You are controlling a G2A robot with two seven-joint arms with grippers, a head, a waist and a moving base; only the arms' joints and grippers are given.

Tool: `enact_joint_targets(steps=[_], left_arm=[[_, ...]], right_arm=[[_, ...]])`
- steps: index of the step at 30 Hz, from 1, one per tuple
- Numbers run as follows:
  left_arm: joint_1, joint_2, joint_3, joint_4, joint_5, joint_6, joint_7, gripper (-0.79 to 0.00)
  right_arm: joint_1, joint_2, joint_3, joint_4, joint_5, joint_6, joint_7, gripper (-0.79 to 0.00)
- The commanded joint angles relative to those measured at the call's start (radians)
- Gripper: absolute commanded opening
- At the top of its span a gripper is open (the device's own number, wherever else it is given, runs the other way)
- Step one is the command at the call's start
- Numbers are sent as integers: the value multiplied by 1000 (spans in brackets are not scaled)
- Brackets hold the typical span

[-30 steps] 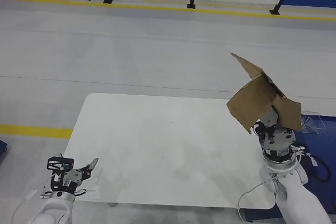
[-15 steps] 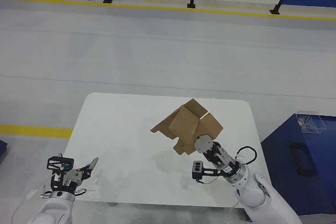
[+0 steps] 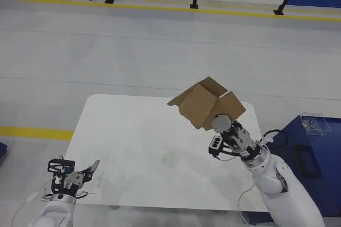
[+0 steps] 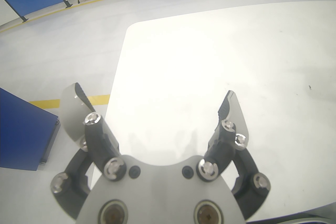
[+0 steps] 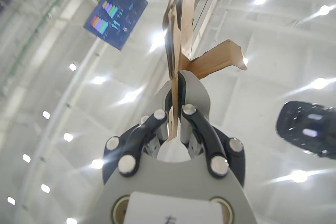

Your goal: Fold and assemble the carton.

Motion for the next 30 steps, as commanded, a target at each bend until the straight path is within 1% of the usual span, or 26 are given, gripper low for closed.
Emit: enact_joint_targets(steps=[1, 3, 5, 9, 11, 14, 16, 19, 20, 23, 30], left_arm=[[0, 0, 0, 0, 0, 0, 0, 0], [0, 0, 0, 0, 0, 0, 0, 0], [0, 0, 0, 0, 0, 0, 0, 0], [0, 0, 0, 0, 0, 0, 0, 0], [0, 0, 0, 0, 0, 0, 0, 0], [0, 0, 0, 0, 0, 0, 0, 0], [0, 0, 0, 0, 0, 0, 0, 0], [0, 0, 0, 0, 0, 0, 0, 0], [0, 0, 0, 0, 0, 0, 0, 0], [0, 0, 0, 0, 0, 0, 0, 0], [0, 0, 0, 0, 0, 0, 0, 0]], right_arm=[[-13, 1, 61, -37, -180, -85, 113, -785], [-28, 2, 115, -70, -340, -181, 201, -785], [-40, 3, 163, -97, -510, -312, 299, -785], [-52, -2, 223, -99, -819, -639, 481, -785], [-60, -8, 227, -91, -899, -769, 547, -785], [-71, -16, 226, -78, -999, -935, 621, -785], [-79, -22, 216, -68, -1067, -1037, 661, -785], [-88, -30, 201, -32, -1223, -1202, 699, -785], [-91, -32, 187, -19, -1283, -1240, 699, -785], [-85, -40, 140, 19, -1418, -1309, 681, -785], [-49, -59, 39, 116, -1715, -1443, 615, -785]])
